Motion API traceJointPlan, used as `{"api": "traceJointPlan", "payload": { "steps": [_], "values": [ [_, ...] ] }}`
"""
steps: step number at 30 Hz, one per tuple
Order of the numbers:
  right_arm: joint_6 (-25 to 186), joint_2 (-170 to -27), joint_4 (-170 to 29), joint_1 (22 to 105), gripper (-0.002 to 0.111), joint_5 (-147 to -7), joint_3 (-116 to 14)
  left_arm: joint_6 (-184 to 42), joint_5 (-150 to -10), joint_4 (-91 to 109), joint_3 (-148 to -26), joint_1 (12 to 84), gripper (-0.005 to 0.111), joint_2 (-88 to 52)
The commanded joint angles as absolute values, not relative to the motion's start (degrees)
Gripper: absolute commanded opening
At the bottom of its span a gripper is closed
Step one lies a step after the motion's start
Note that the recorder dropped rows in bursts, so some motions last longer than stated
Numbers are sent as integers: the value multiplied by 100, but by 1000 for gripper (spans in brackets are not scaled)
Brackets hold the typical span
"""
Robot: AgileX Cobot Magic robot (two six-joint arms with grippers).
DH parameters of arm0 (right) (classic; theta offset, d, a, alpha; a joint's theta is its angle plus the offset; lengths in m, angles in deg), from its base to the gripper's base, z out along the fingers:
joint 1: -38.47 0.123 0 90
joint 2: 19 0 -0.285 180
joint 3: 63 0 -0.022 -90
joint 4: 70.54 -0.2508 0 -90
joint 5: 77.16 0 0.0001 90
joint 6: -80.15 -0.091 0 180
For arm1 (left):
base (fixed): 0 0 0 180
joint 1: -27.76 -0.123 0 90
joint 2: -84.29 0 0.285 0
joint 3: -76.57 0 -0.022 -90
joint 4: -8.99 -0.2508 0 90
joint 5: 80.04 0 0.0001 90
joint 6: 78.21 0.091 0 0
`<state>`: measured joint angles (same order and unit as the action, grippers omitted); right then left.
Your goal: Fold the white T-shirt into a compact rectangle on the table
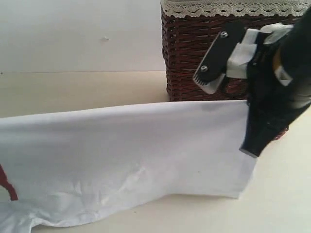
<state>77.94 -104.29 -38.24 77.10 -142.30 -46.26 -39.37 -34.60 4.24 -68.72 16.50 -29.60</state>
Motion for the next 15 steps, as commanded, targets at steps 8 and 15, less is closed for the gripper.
{"api": "traceJointPlan", "payload": {
  "steps": [8, 15],
  "values": [
    [6136, -11563, -1755, 7702, 14, -12962, -4619, -3959, -6765, -39, -6671, 1640, 41, -1315],
    [5284, -11589, -911, 7702, 48, -12857, -4619, -4120, -7127, -39, -6671, 1640, 54, -1032]
  ]
}}
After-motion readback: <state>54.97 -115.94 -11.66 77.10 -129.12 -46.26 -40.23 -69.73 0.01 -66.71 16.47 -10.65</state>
